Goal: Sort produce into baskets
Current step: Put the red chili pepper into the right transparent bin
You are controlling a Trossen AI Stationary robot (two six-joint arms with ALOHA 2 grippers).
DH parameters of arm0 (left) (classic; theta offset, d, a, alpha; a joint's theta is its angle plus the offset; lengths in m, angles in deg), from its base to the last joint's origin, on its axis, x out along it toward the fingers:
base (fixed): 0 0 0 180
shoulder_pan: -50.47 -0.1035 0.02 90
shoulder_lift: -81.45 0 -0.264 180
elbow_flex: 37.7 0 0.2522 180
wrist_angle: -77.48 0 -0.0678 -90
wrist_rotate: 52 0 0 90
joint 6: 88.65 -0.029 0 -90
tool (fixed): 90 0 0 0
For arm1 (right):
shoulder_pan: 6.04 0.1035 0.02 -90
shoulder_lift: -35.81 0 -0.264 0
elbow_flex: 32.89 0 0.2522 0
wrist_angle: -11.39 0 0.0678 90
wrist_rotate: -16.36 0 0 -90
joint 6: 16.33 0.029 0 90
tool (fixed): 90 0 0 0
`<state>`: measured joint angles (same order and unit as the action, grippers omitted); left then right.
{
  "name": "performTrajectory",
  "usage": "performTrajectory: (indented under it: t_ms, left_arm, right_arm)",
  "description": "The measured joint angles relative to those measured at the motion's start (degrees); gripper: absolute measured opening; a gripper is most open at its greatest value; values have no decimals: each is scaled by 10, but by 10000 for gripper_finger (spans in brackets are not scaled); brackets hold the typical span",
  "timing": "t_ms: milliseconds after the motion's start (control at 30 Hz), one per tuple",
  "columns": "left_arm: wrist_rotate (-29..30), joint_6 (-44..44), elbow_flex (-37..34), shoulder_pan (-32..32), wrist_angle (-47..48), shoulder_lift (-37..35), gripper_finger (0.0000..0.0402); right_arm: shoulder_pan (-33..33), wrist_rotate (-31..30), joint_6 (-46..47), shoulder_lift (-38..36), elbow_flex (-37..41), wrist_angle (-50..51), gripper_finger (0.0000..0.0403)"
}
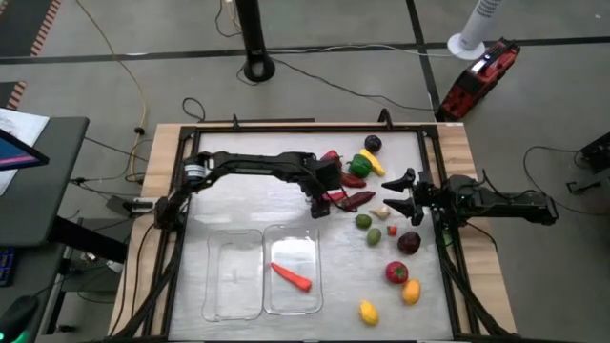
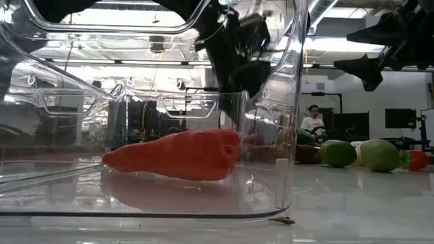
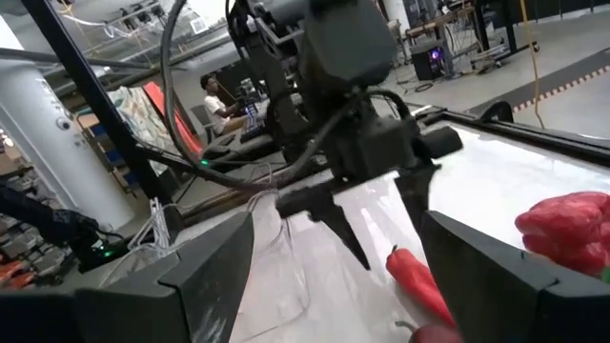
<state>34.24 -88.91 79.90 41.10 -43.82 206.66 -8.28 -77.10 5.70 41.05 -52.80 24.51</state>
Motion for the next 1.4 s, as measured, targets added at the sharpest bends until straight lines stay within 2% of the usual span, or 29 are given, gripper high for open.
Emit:
performTrajectory:
  t_ms: [267,533,667,933,1067,1233,1400]
  left_arm:
    - [50,-15,-2,1,1,25,295]
    - [56,-18,-21,1,-8,25,290]
    - [79,-24,-20,1,-11,25,259]
    - [81,-58,-21,1,-3,25,143]
    - [64,-59,-20,1,8,23,101]
    - [51,-72,19,0,75,23,93]
    - [38,-73,99,1,153,15,101]
  right_arm:
    - [0,0,9,0,0,8,327]
    - [0,1,11,0,0,4,327]
    - [0,1,11,0,0,4,327]
    - [0,1,11,0,0,3,327]
    - [0,2,11,0,0,3,327]
    - [0,2,11,0,0,3,327]
    - [0,3,7,0,0,3,327]
